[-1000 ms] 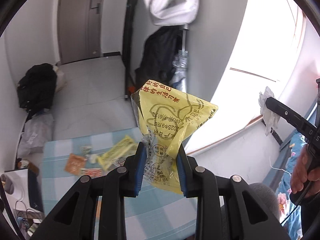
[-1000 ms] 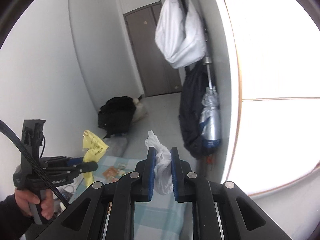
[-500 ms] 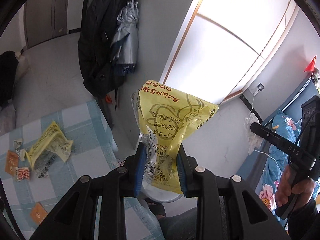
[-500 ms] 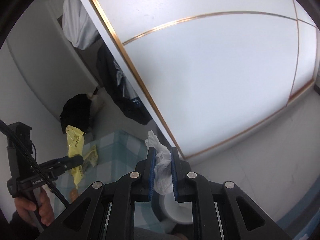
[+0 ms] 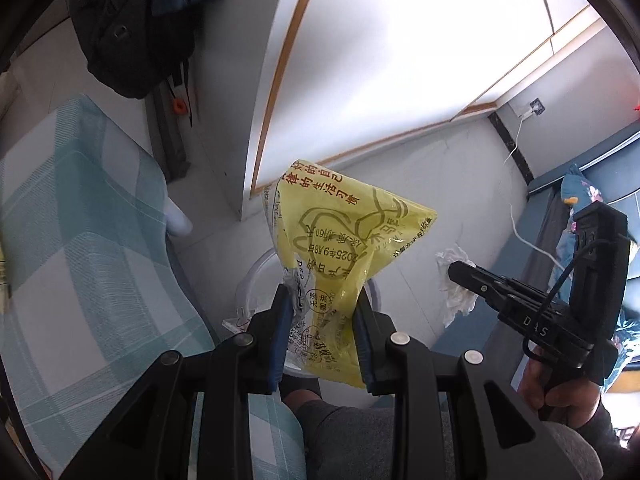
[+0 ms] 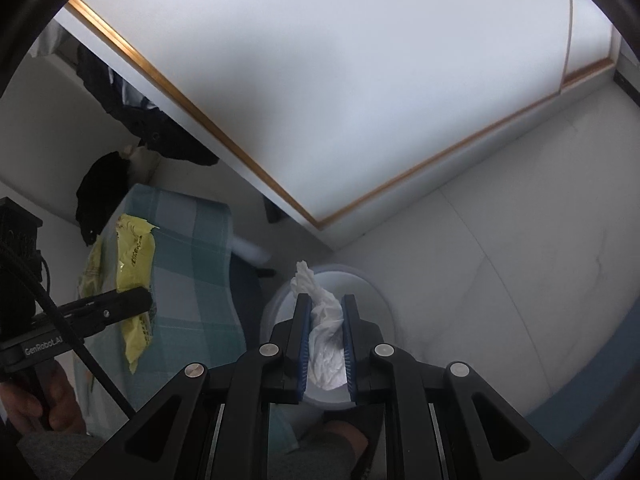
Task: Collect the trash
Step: 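Carry the yellow bag and white plastic in both grippers over the bin, then open both grippers to drop the yellow bag and white plastic into the bin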
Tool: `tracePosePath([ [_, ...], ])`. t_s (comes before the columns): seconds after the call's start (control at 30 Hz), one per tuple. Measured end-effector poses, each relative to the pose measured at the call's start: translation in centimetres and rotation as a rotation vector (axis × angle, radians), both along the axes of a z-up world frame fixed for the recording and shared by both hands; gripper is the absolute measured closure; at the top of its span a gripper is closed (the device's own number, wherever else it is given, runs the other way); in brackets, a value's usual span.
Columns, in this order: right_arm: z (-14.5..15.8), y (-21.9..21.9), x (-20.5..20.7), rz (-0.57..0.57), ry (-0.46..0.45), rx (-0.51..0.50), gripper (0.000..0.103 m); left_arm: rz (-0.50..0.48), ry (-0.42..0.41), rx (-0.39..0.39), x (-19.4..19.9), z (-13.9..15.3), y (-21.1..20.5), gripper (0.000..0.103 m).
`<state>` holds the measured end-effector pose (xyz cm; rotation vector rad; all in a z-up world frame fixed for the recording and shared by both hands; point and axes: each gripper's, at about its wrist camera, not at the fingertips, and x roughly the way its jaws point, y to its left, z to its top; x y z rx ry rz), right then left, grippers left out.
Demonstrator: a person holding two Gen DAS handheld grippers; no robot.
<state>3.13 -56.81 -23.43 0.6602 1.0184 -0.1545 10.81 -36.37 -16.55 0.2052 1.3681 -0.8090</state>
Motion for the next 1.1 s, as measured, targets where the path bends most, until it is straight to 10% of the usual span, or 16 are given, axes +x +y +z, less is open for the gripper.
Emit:
tracePosePath([
  [0.33,-9.0,0.2,1.9,0.004,0.135,0.174,0.087,-0.042,0.198,0.123,0.2,-7.0,-2.9,0.079],
  [0.73,-12.5,2.0,1.9,0.063,0.175,0.247,0.079,-0.093,0.34,0.278,1.1,-10.1,-5.7,0.072],
  [1.1,-12.6,1.6,1.5,0.033,0.197,0.249,0.052,-0.134,0.306,0.333,0.5,-9.7,-6.2,0.029],
])
